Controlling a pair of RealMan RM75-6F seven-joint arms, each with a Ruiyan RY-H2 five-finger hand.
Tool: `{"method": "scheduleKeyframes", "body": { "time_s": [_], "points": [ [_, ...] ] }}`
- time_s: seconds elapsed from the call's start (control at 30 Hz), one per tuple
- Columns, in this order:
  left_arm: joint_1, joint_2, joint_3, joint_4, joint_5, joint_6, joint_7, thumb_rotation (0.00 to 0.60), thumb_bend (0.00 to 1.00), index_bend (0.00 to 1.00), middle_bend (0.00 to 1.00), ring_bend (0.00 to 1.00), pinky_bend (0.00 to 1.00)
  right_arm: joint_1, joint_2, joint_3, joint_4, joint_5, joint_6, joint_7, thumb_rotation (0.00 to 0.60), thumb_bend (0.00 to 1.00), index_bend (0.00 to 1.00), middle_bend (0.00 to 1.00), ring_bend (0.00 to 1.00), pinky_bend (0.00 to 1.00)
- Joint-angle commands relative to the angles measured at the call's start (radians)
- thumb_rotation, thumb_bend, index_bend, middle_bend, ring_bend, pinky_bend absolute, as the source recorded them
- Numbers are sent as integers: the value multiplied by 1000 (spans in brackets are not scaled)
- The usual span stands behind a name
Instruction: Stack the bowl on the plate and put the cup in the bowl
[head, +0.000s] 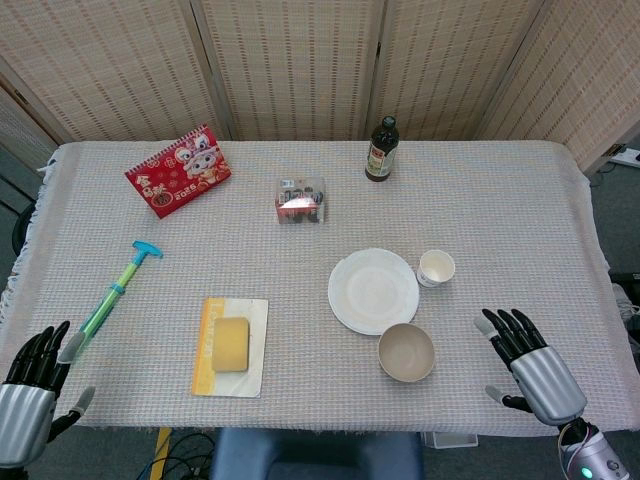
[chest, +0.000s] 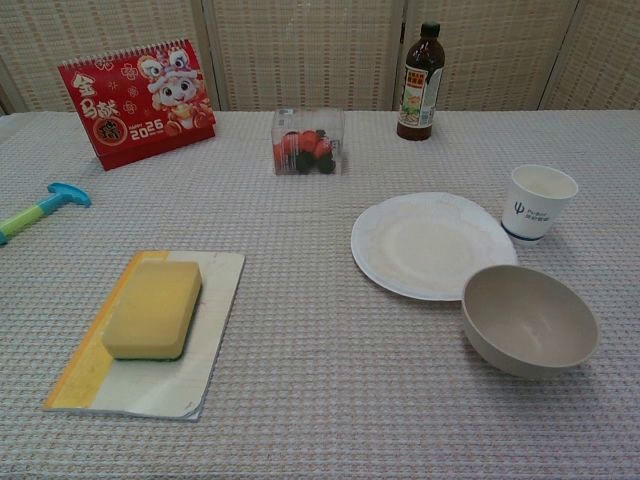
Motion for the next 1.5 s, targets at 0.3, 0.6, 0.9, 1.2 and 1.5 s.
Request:
{"method": "scheduleKeyframes", "body": {
  "time_s": [0.3,0.6,0.9,1.2,1.5],
  "points": [
    [0,2,7,-7,12,5,1,600,314,0,0,0,156,15,30,-12,-23,8,-27,84,600,114,0,0,0,0],
    [-1,3,9,-6,14,5,-1,600,314,0,0,0,156,128,145,-12,-185,1,-187,136,600,102,0,0,0,0],
    [4,1,10,-6,19,16,2,600,314,0,0,0,156,280,202,26,-342,123,-472,92,600,82,0,0,0,0],
    [7,2,10,-5,21,24,2,600,314,0,0,0,156,355,156,50,-360,249,-625,26,600,66,0,0,0,0],
    [9,4,9,-5,20,28,-2,600,314,0,0,0,156,382,103,56,-332,303,-666,11,600,62,0,0,0,0]
  ]
}}
